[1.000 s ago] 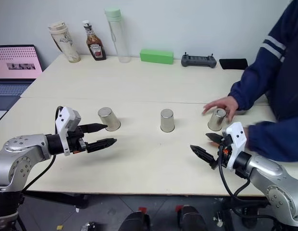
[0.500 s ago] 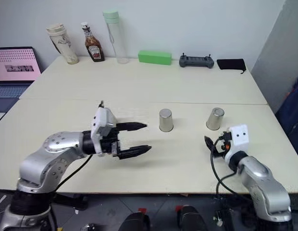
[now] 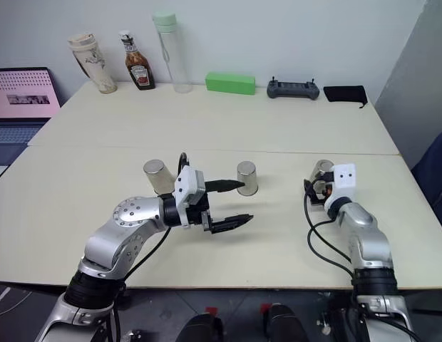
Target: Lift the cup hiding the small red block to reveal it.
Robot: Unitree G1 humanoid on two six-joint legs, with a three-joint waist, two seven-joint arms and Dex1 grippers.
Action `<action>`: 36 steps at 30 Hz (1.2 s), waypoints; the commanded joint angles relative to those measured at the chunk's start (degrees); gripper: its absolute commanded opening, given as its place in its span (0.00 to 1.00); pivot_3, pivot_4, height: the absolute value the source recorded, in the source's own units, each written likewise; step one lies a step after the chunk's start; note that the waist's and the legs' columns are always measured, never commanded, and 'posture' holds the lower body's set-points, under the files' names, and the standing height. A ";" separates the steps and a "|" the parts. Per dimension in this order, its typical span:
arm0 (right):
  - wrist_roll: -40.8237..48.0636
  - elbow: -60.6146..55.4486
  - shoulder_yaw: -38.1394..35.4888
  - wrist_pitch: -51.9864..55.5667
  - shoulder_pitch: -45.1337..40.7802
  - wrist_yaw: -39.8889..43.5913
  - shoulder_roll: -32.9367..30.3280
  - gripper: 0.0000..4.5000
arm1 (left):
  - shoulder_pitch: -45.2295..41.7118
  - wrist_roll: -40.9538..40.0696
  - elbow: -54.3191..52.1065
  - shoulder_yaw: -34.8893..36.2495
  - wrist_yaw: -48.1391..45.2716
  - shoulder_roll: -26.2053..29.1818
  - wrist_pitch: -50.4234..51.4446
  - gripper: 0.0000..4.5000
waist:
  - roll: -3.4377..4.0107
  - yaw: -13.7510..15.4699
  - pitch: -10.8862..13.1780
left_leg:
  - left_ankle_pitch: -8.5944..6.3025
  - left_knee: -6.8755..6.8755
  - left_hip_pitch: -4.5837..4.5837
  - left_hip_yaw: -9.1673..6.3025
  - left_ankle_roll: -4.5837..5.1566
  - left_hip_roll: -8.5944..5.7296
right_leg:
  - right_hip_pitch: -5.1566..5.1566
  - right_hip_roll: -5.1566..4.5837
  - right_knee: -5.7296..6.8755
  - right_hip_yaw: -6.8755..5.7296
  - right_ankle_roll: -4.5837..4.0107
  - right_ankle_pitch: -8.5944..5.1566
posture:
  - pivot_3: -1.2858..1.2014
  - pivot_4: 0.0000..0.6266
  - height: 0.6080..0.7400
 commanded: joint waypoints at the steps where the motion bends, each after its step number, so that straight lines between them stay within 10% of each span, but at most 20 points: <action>1: -1.24 3.95 -0.51 -4.32 -2.59 0.86 0.31 1.00 | 0.30 -0.02 -3.32 0.50 0.47 0.31 -0.51 1.00 | 0.00 0.00 0.00 | 0.00 0.01 0.00 0.00 0.00 0.00 | 0.01 0.00 0.01 0.00 0.01 0.00 | 0.52 0.24 1.00; 4: -1.74 6.77 -1.06 -7.31 -3.68 0.94 0.32 1.00 | 0.50 -0.10 -3.58 0.75 0.64 0.55 -0.23 1.00 | 0.00 0.00 0.00 | 0.00 0.01 0.01 0.01 0.00 0.00 | 0.01 0.00 0.02 0.01 0.01 0.00 | 0.52 0.24 1.00; 11: -3.04 11.62 -1.43 -13.31 -5.70 1.82 0.11 0.62 | 0.05 -0.44 -3.32 1.21 1.42 0.23 0.02 1.00 | 0.01 -0.03 0.00 | 0.00 0.01 0.02 0.00 0.00 0.00 | 0.01 0.00 0.02 0.01 0.00 0.00 | 0.52 0.24 1.00; 26: 4.03 -29.12 -6.35 11.19 11.58 -1.58 -3.04 0.62 | 2.21 -1.20 -3.99 3.22 1.69 2.34 0.22 1.00 | 0.11 0.12 0.04 | 0.00 -0.02 -0.03 -0.13 -0.01 0.04 | 0.01 -0.03 0.00 -0.09 0.24 -0.15 | 0.52 0.24 1.00; 36: 1.24 -11.90 -9.00 4.63 8.46 -4.80 -0.33 0.62 | 0.61 -1.33 -3.54 2.24 0.67 2.04 1.02 1.00 | 0.12 -0.19 0.05 | 0.01 0.05 0.11 0.13 0.00 0.01 | 0.05 0.01 0.01 0.05 0.35 -0.09 | 0.52 0.24 1.00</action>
